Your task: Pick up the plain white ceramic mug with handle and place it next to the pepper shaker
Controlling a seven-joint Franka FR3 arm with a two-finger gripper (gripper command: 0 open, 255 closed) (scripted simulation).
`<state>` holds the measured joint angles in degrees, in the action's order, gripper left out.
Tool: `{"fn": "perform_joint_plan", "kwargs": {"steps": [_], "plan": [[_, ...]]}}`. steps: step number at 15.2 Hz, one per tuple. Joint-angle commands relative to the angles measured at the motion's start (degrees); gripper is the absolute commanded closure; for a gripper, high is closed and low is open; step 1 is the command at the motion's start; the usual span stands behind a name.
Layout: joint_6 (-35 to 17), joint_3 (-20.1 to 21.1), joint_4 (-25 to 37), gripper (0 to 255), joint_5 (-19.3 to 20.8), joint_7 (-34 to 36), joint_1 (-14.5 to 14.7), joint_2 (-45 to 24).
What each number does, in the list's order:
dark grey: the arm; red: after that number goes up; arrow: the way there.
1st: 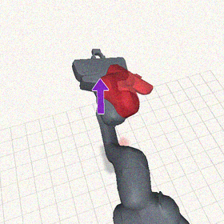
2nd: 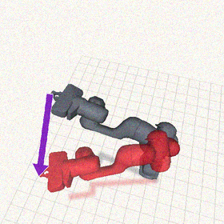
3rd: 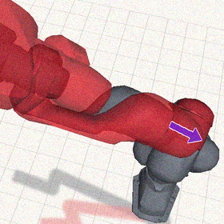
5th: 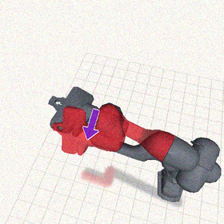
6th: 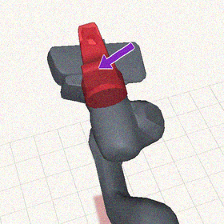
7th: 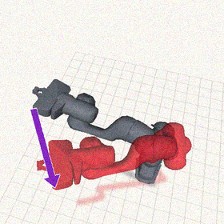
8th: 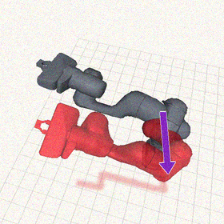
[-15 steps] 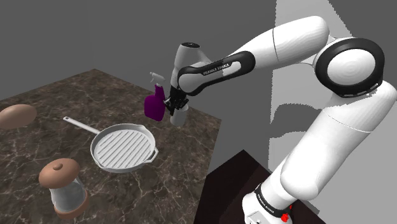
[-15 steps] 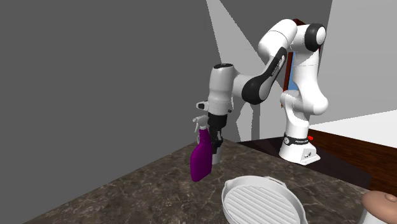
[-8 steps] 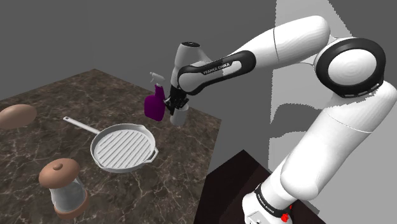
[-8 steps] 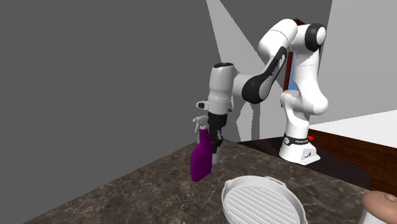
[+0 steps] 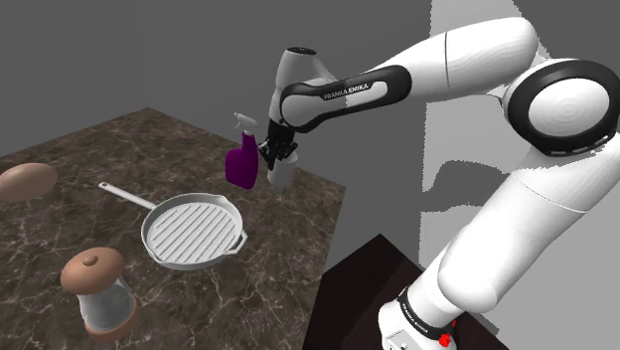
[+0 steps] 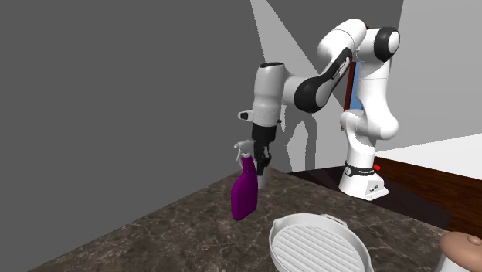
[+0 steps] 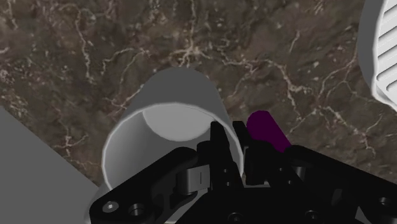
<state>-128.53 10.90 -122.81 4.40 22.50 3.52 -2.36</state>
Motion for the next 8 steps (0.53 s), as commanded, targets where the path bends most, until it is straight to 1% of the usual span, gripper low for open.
{"fn": "perform_joint_plan", "kwargs": {"steps": [1,8], "plan": [[1.42,0.02,0.62,255,-0.27,-0.22,-0.01,0.80],[6.61,0.01,3.71,255,-1.00,-0.91,-0.03,2.95]]}}
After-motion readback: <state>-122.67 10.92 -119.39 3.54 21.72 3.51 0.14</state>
